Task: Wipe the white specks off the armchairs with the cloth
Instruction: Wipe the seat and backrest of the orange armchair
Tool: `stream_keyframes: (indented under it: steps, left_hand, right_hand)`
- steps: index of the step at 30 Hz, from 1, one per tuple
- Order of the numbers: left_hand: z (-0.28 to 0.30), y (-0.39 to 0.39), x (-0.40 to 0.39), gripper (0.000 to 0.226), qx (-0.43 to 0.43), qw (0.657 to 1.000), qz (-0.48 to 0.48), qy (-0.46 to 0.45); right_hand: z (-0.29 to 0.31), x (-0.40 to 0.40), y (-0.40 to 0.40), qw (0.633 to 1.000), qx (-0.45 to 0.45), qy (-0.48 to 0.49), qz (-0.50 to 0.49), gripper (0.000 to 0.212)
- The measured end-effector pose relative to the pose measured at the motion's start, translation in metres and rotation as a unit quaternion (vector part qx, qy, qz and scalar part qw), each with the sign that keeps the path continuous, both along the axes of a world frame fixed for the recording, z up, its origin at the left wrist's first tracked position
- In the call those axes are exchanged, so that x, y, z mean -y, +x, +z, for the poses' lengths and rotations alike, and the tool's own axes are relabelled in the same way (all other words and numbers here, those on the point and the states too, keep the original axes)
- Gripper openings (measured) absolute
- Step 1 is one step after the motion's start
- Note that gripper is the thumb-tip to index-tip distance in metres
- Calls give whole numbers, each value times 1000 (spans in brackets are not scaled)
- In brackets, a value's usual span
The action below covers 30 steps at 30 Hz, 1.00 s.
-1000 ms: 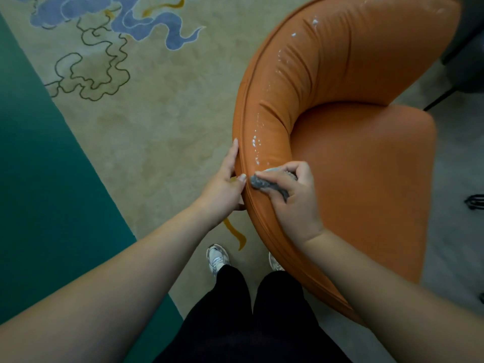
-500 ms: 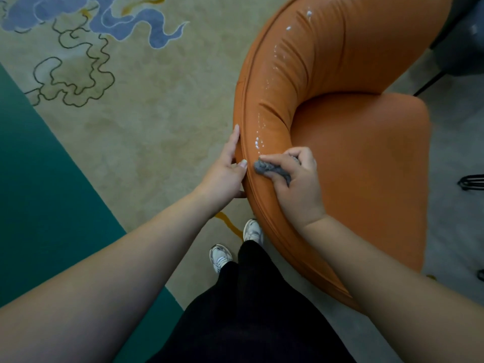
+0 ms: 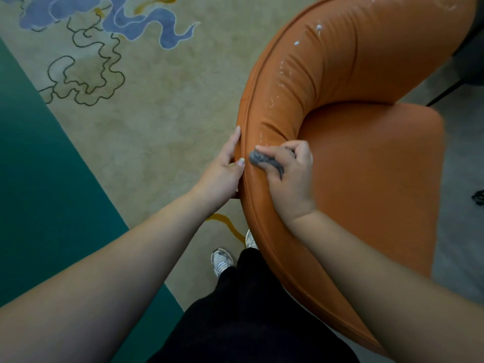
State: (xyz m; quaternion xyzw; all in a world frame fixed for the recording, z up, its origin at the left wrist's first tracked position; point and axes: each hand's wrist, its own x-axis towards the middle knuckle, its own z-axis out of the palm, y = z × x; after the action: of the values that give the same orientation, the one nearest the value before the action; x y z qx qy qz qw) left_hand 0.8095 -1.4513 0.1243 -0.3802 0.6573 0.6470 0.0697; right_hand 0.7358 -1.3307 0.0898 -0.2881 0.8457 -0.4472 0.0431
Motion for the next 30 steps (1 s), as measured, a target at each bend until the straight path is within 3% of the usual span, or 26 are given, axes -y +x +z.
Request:
stream_keyframes:
  steps: [7, 14, 20, 30]
  left_hand:
    - [-8, -7, 6, 62, -6, 1000, 1, -27]
    - [-12, -16, 10, 58, -26, 999, 16, -38]
    - [-16, -25, 18, 61, -36, 999, 9, -33]
    - [-13, -59, 43, 56, -66, 996, -27, -53]
  right_hand:
    - [3, -15, 3, 998, 20, -5, 59, 27]
    - [-1, 31, -33, 1000, -1, -28, -12, 27]
    - [-5, 0, -15, 998, 3, -39, 57, 24]
    - [-5, 43, -47, 998, -18, -47, -26, 26]
